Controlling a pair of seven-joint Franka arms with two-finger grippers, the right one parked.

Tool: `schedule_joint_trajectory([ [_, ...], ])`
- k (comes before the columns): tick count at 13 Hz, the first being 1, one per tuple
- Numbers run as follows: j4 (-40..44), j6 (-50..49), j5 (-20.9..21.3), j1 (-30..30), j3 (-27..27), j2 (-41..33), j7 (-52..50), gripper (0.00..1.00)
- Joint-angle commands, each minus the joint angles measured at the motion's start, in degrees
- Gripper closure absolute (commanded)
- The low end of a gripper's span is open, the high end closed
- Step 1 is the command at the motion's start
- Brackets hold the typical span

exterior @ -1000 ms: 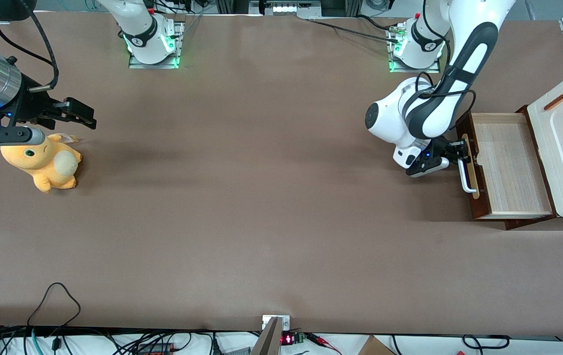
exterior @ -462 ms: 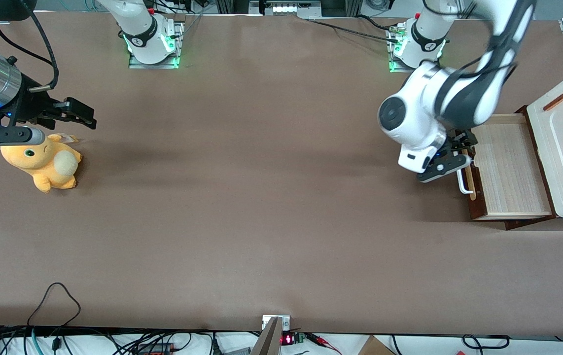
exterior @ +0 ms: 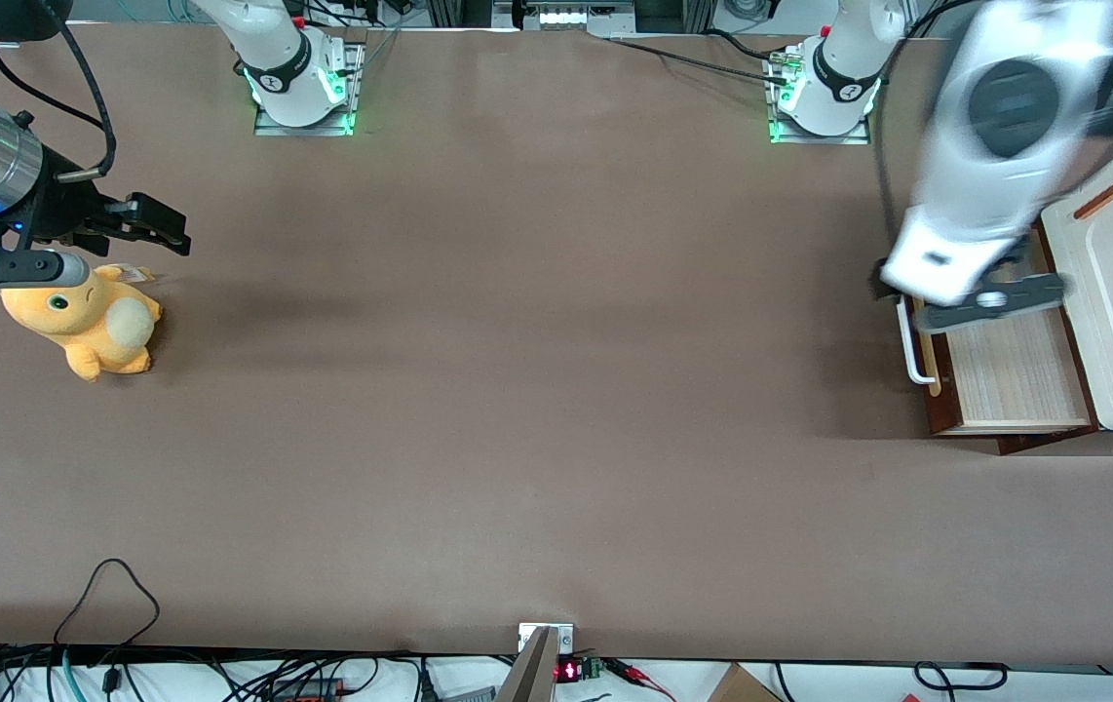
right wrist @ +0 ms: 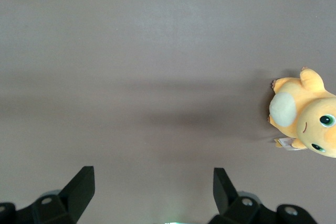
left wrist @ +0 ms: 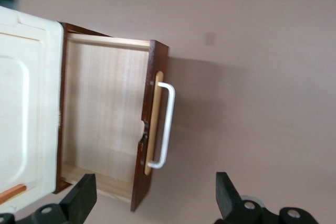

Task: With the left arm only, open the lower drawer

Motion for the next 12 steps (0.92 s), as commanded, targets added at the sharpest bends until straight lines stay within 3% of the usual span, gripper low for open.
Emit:
schedule_joint_trajectory([
  [1,4.46,-2.27,-10.61,0.38,7.05,-1.26,10.81,0.00],
  [4,4.73,-2.27,-11.87,0.38,10.05,-3.11,20.59,0.00],
  [12,4.73,-2.36,-11.69,0.30,12.78,-4.00,25.17,0.00],
])
